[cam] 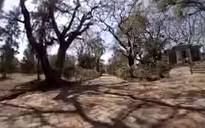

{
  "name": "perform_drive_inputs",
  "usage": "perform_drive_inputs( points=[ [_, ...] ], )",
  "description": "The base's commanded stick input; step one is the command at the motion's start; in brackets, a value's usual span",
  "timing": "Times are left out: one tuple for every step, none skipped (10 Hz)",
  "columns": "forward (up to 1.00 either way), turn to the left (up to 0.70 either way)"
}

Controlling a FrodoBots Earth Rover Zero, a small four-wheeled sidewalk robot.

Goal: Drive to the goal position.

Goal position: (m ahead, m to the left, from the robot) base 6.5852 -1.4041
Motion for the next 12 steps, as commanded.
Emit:
perform_drive_inputs(
  points=[
    [1.00, 0.00],
    [1.00, 0.00],
    [1.00, 0.00],
    [1.00, 0.00],
    [1.00, 0.00],
    [1.00, 0.00],
    [1.00, 0.00],
    [1.00, 0.00],
    [1.00, 0.00],
    [1.00, 0.00],
    [1.00, 0.00],
    [1.00, 0.00]
  ],
)
